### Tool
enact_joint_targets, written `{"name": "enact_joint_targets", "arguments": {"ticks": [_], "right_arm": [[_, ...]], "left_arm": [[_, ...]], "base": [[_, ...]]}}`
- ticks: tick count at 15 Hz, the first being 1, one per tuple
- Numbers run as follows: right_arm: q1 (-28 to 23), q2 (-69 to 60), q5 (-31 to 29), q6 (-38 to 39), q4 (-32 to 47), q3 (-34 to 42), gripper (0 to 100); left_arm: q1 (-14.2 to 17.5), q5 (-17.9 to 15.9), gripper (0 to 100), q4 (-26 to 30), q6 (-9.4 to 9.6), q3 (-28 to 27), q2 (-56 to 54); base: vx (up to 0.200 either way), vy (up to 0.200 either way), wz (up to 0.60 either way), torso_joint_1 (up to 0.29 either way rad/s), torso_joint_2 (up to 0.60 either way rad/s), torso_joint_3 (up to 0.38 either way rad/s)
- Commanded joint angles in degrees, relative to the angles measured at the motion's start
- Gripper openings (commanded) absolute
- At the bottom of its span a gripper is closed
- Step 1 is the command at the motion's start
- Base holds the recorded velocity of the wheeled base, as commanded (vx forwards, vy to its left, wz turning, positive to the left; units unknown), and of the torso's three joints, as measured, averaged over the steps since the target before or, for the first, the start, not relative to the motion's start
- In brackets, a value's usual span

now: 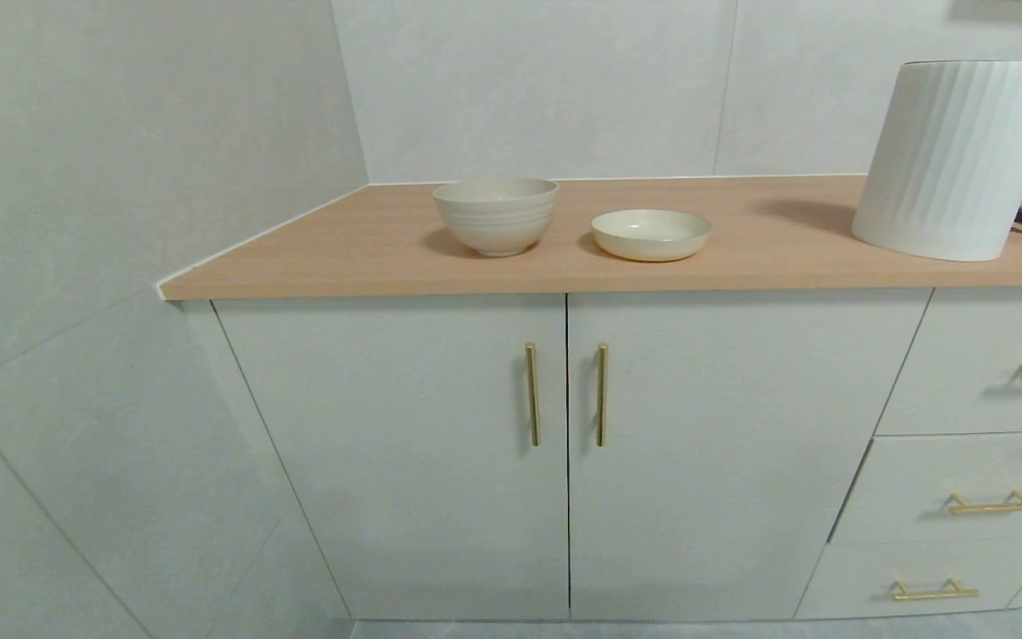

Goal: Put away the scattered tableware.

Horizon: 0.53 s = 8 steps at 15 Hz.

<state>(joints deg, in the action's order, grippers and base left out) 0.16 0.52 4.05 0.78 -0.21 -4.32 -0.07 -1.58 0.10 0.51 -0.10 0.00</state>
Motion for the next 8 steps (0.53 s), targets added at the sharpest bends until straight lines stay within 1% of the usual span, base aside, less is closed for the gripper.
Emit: {"name": "enact_joint_targets", "arguments": {"ticks": [1, 2, 3, 4, 5, 6, 7, 8], "right_arm": [[1.2, 6.9, 7.5, 1.1, 3.0, -6.8, 100], [1.6, 13.5, 12.1, 0.6, 4.5, -8.5, 100], [1.9, 20.0, 15.6, 0.5, 4.4, -11.2, 100], [2.7, 26.5, 17.6, 0.6, 4.4, -14.0, 100], [4.1, 32.9, 17.7, 0.6, 4.4, -16.1, 100], [7.0, 40.3, 18.0, 0.8, 4.3, -18.7, 100], [11.6, 48.3, 18.1, 0.9, 3.4, -21.5, 100], [16.3, 55.3, 18.2, 1.1, -0.2, -23.9, 100]], "left_arm": [[0.0, 0.0, 100, 0.0, 0.02, 0.0, 0.0], [0.0, 0.0, 100, 0.0, 0.02, 0.0, 0.0], [0.1, 0.0, 100, 0.0, 0.02, 0.0, 0.0], [0.0, 0.0, 100, 0.0, 0.02, 0.0, 0.0], [0.0, 0.0, 100, 0.0, 0.02, 0.0, 0.0], [0.0, 0.0, 100, 0.0, 0.02, 0.0, 0.0], [0.0, 0.0, 100, 0.0, 0.02, 0.0, 0.0], [0.0, 0.0, 100, 0.0, 0.02, 0.0, 0.0]], "base": [[0.000, 0.000, 0.00, 0.000, 0.00, 0.000], [0.000, 0.000, 0.00, 0.000, 0.00, 0.000], [0.000, 0.000, 0.00, 0.000, 0.00, 0.000], [0.000, 0.000, 0.00, 0.000, 0.00, 0.000], [0.000, 0.000, 0.00, 0.000, 0.00, 0.000], [0.000, 0.000, 0.00, 0.000, 0.00, 0.000], [0.000, 0.000, 0.00, 0.000, 0.00, 0.000], [0.000, 0.000, 0.00, 0.000, 0.00, 0.000]]}}
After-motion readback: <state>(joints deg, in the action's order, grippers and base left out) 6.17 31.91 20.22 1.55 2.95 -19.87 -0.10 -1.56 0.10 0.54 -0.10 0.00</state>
